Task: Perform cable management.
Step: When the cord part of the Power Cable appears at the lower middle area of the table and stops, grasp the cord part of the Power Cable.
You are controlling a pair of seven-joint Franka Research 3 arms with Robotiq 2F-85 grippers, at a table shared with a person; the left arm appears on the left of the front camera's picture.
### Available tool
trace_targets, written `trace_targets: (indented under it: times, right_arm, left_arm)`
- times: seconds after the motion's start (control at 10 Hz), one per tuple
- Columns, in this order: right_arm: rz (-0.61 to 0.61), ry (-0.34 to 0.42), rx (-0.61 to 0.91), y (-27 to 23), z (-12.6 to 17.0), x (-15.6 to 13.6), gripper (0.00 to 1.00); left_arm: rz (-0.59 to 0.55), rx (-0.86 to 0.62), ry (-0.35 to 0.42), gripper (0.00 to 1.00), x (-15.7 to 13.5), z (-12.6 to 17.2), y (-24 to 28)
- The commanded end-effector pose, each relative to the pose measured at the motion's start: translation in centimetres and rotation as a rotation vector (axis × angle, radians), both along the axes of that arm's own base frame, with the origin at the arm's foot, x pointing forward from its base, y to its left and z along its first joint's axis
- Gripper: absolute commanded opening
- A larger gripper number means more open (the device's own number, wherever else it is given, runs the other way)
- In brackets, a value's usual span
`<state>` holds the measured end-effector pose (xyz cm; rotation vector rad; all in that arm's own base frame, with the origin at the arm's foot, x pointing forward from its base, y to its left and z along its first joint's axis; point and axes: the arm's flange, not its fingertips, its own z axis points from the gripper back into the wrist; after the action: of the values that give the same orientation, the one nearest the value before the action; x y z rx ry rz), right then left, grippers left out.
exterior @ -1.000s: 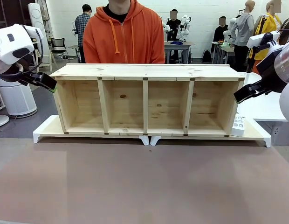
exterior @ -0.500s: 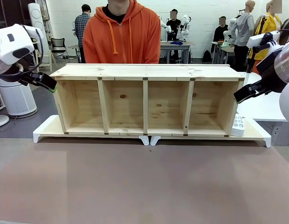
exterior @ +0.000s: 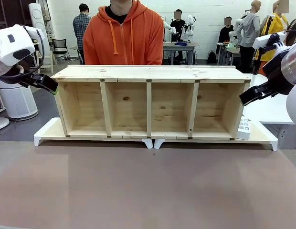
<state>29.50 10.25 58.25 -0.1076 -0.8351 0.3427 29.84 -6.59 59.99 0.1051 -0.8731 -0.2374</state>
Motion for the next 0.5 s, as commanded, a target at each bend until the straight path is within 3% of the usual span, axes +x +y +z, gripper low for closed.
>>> trace_targets:
  times: [0.0, 0.4]
  right_arm:
    - [0.001, 0.0, -0.003, 0.08, -0.01, -0.01, 1.0]
    - [0.001, 0.0, -0.003, 0.08, -0.01, -0.01, 1.0]
  left_arm:
    - [-0.001, 0.002, -0.001, 1.0, 0.17, -0.11, -0.13]
    - [-0.001, 0.002, -0.001, 1.0, 0.17, -0.11, -0.13]
